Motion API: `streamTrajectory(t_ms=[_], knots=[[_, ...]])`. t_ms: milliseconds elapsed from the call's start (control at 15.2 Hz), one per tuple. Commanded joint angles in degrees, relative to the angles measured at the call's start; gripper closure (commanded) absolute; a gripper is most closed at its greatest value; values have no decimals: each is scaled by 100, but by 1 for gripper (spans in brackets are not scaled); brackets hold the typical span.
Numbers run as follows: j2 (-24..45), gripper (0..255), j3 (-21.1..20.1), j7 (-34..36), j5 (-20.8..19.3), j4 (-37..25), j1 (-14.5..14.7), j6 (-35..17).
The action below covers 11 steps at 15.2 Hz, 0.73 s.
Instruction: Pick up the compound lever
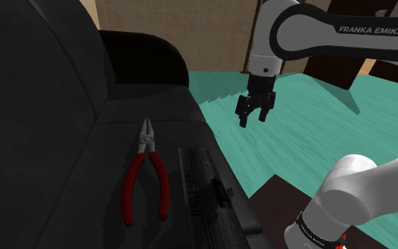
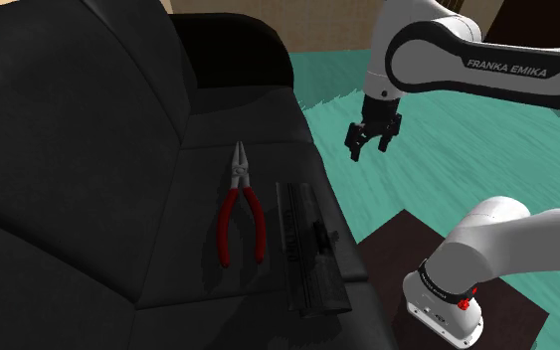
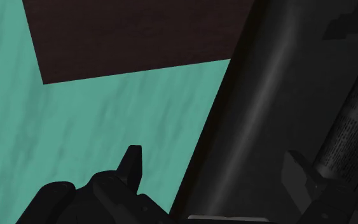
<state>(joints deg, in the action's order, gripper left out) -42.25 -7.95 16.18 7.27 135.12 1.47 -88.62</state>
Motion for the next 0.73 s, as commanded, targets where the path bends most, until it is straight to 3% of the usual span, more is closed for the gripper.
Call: streamTrajectory(t_ms=[0,660], knots=[[266,0,-233,242,140,-100,53,-229],[1740,0,-1388,1473,413,-882,210,-1231]])
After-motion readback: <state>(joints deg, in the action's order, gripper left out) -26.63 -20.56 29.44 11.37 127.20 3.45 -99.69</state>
